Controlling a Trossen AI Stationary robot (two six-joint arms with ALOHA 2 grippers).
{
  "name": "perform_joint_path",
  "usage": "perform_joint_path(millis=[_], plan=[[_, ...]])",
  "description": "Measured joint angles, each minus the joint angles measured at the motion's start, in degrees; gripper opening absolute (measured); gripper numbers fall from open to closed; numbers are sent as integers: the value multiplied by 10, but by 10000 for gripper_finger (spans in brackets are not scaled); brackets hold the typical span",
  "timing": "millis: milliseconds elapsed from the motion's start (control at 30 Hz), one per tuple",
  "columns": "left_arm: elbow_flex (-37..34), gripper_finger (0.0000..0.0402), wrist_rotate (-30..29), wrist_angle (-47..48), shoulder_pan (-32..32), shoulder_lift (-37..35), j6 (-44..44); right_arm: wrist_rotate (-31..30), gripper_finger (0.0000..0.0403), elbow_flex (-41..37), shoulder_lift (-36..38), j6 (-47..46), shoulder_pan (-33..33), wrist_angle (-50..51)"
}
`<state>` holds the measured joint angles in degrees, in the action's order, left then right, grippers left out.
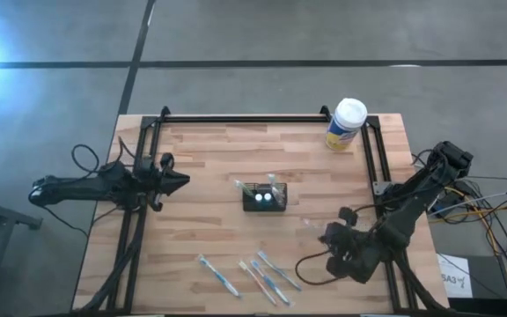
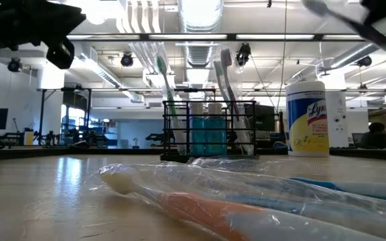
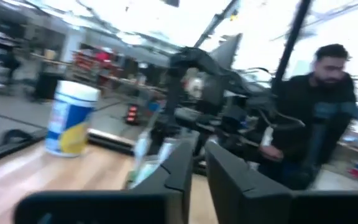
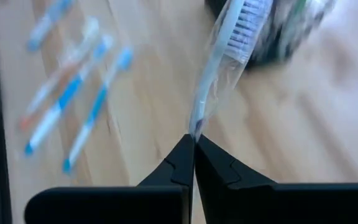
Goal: Pick & Place toothbrushing station
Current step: Put the purple toothbrush into the black organizer
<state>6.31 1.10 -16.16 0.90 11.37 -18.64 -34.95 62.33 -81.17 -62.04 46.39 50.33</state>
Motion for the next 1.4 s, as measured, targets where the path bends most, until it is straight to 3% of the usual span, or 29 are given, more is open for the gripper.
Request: perform_joint_path(millis=[233,533,800,967,1167,1400], plan=[[1,146,39,-40,-16,54,-16,-91,8,62,-9,127,-29,-13],[20,234,76,-177,-65,187,23,-103,8,55,-14,302,-87,-110],[109,248,85,-178,-79,302,38,-100,8,15,-14,482,-146,-295],[173,248,59,-183,-79,372,62,-78,8,-7,-14,572,-168,-409],[255,248,47,-174,-79,471,71,-55,8,-14,-15,589,-184,-438],[371,248,55,-105,-79,585,81,-76,8,-14,-15,599,-198,-439]])
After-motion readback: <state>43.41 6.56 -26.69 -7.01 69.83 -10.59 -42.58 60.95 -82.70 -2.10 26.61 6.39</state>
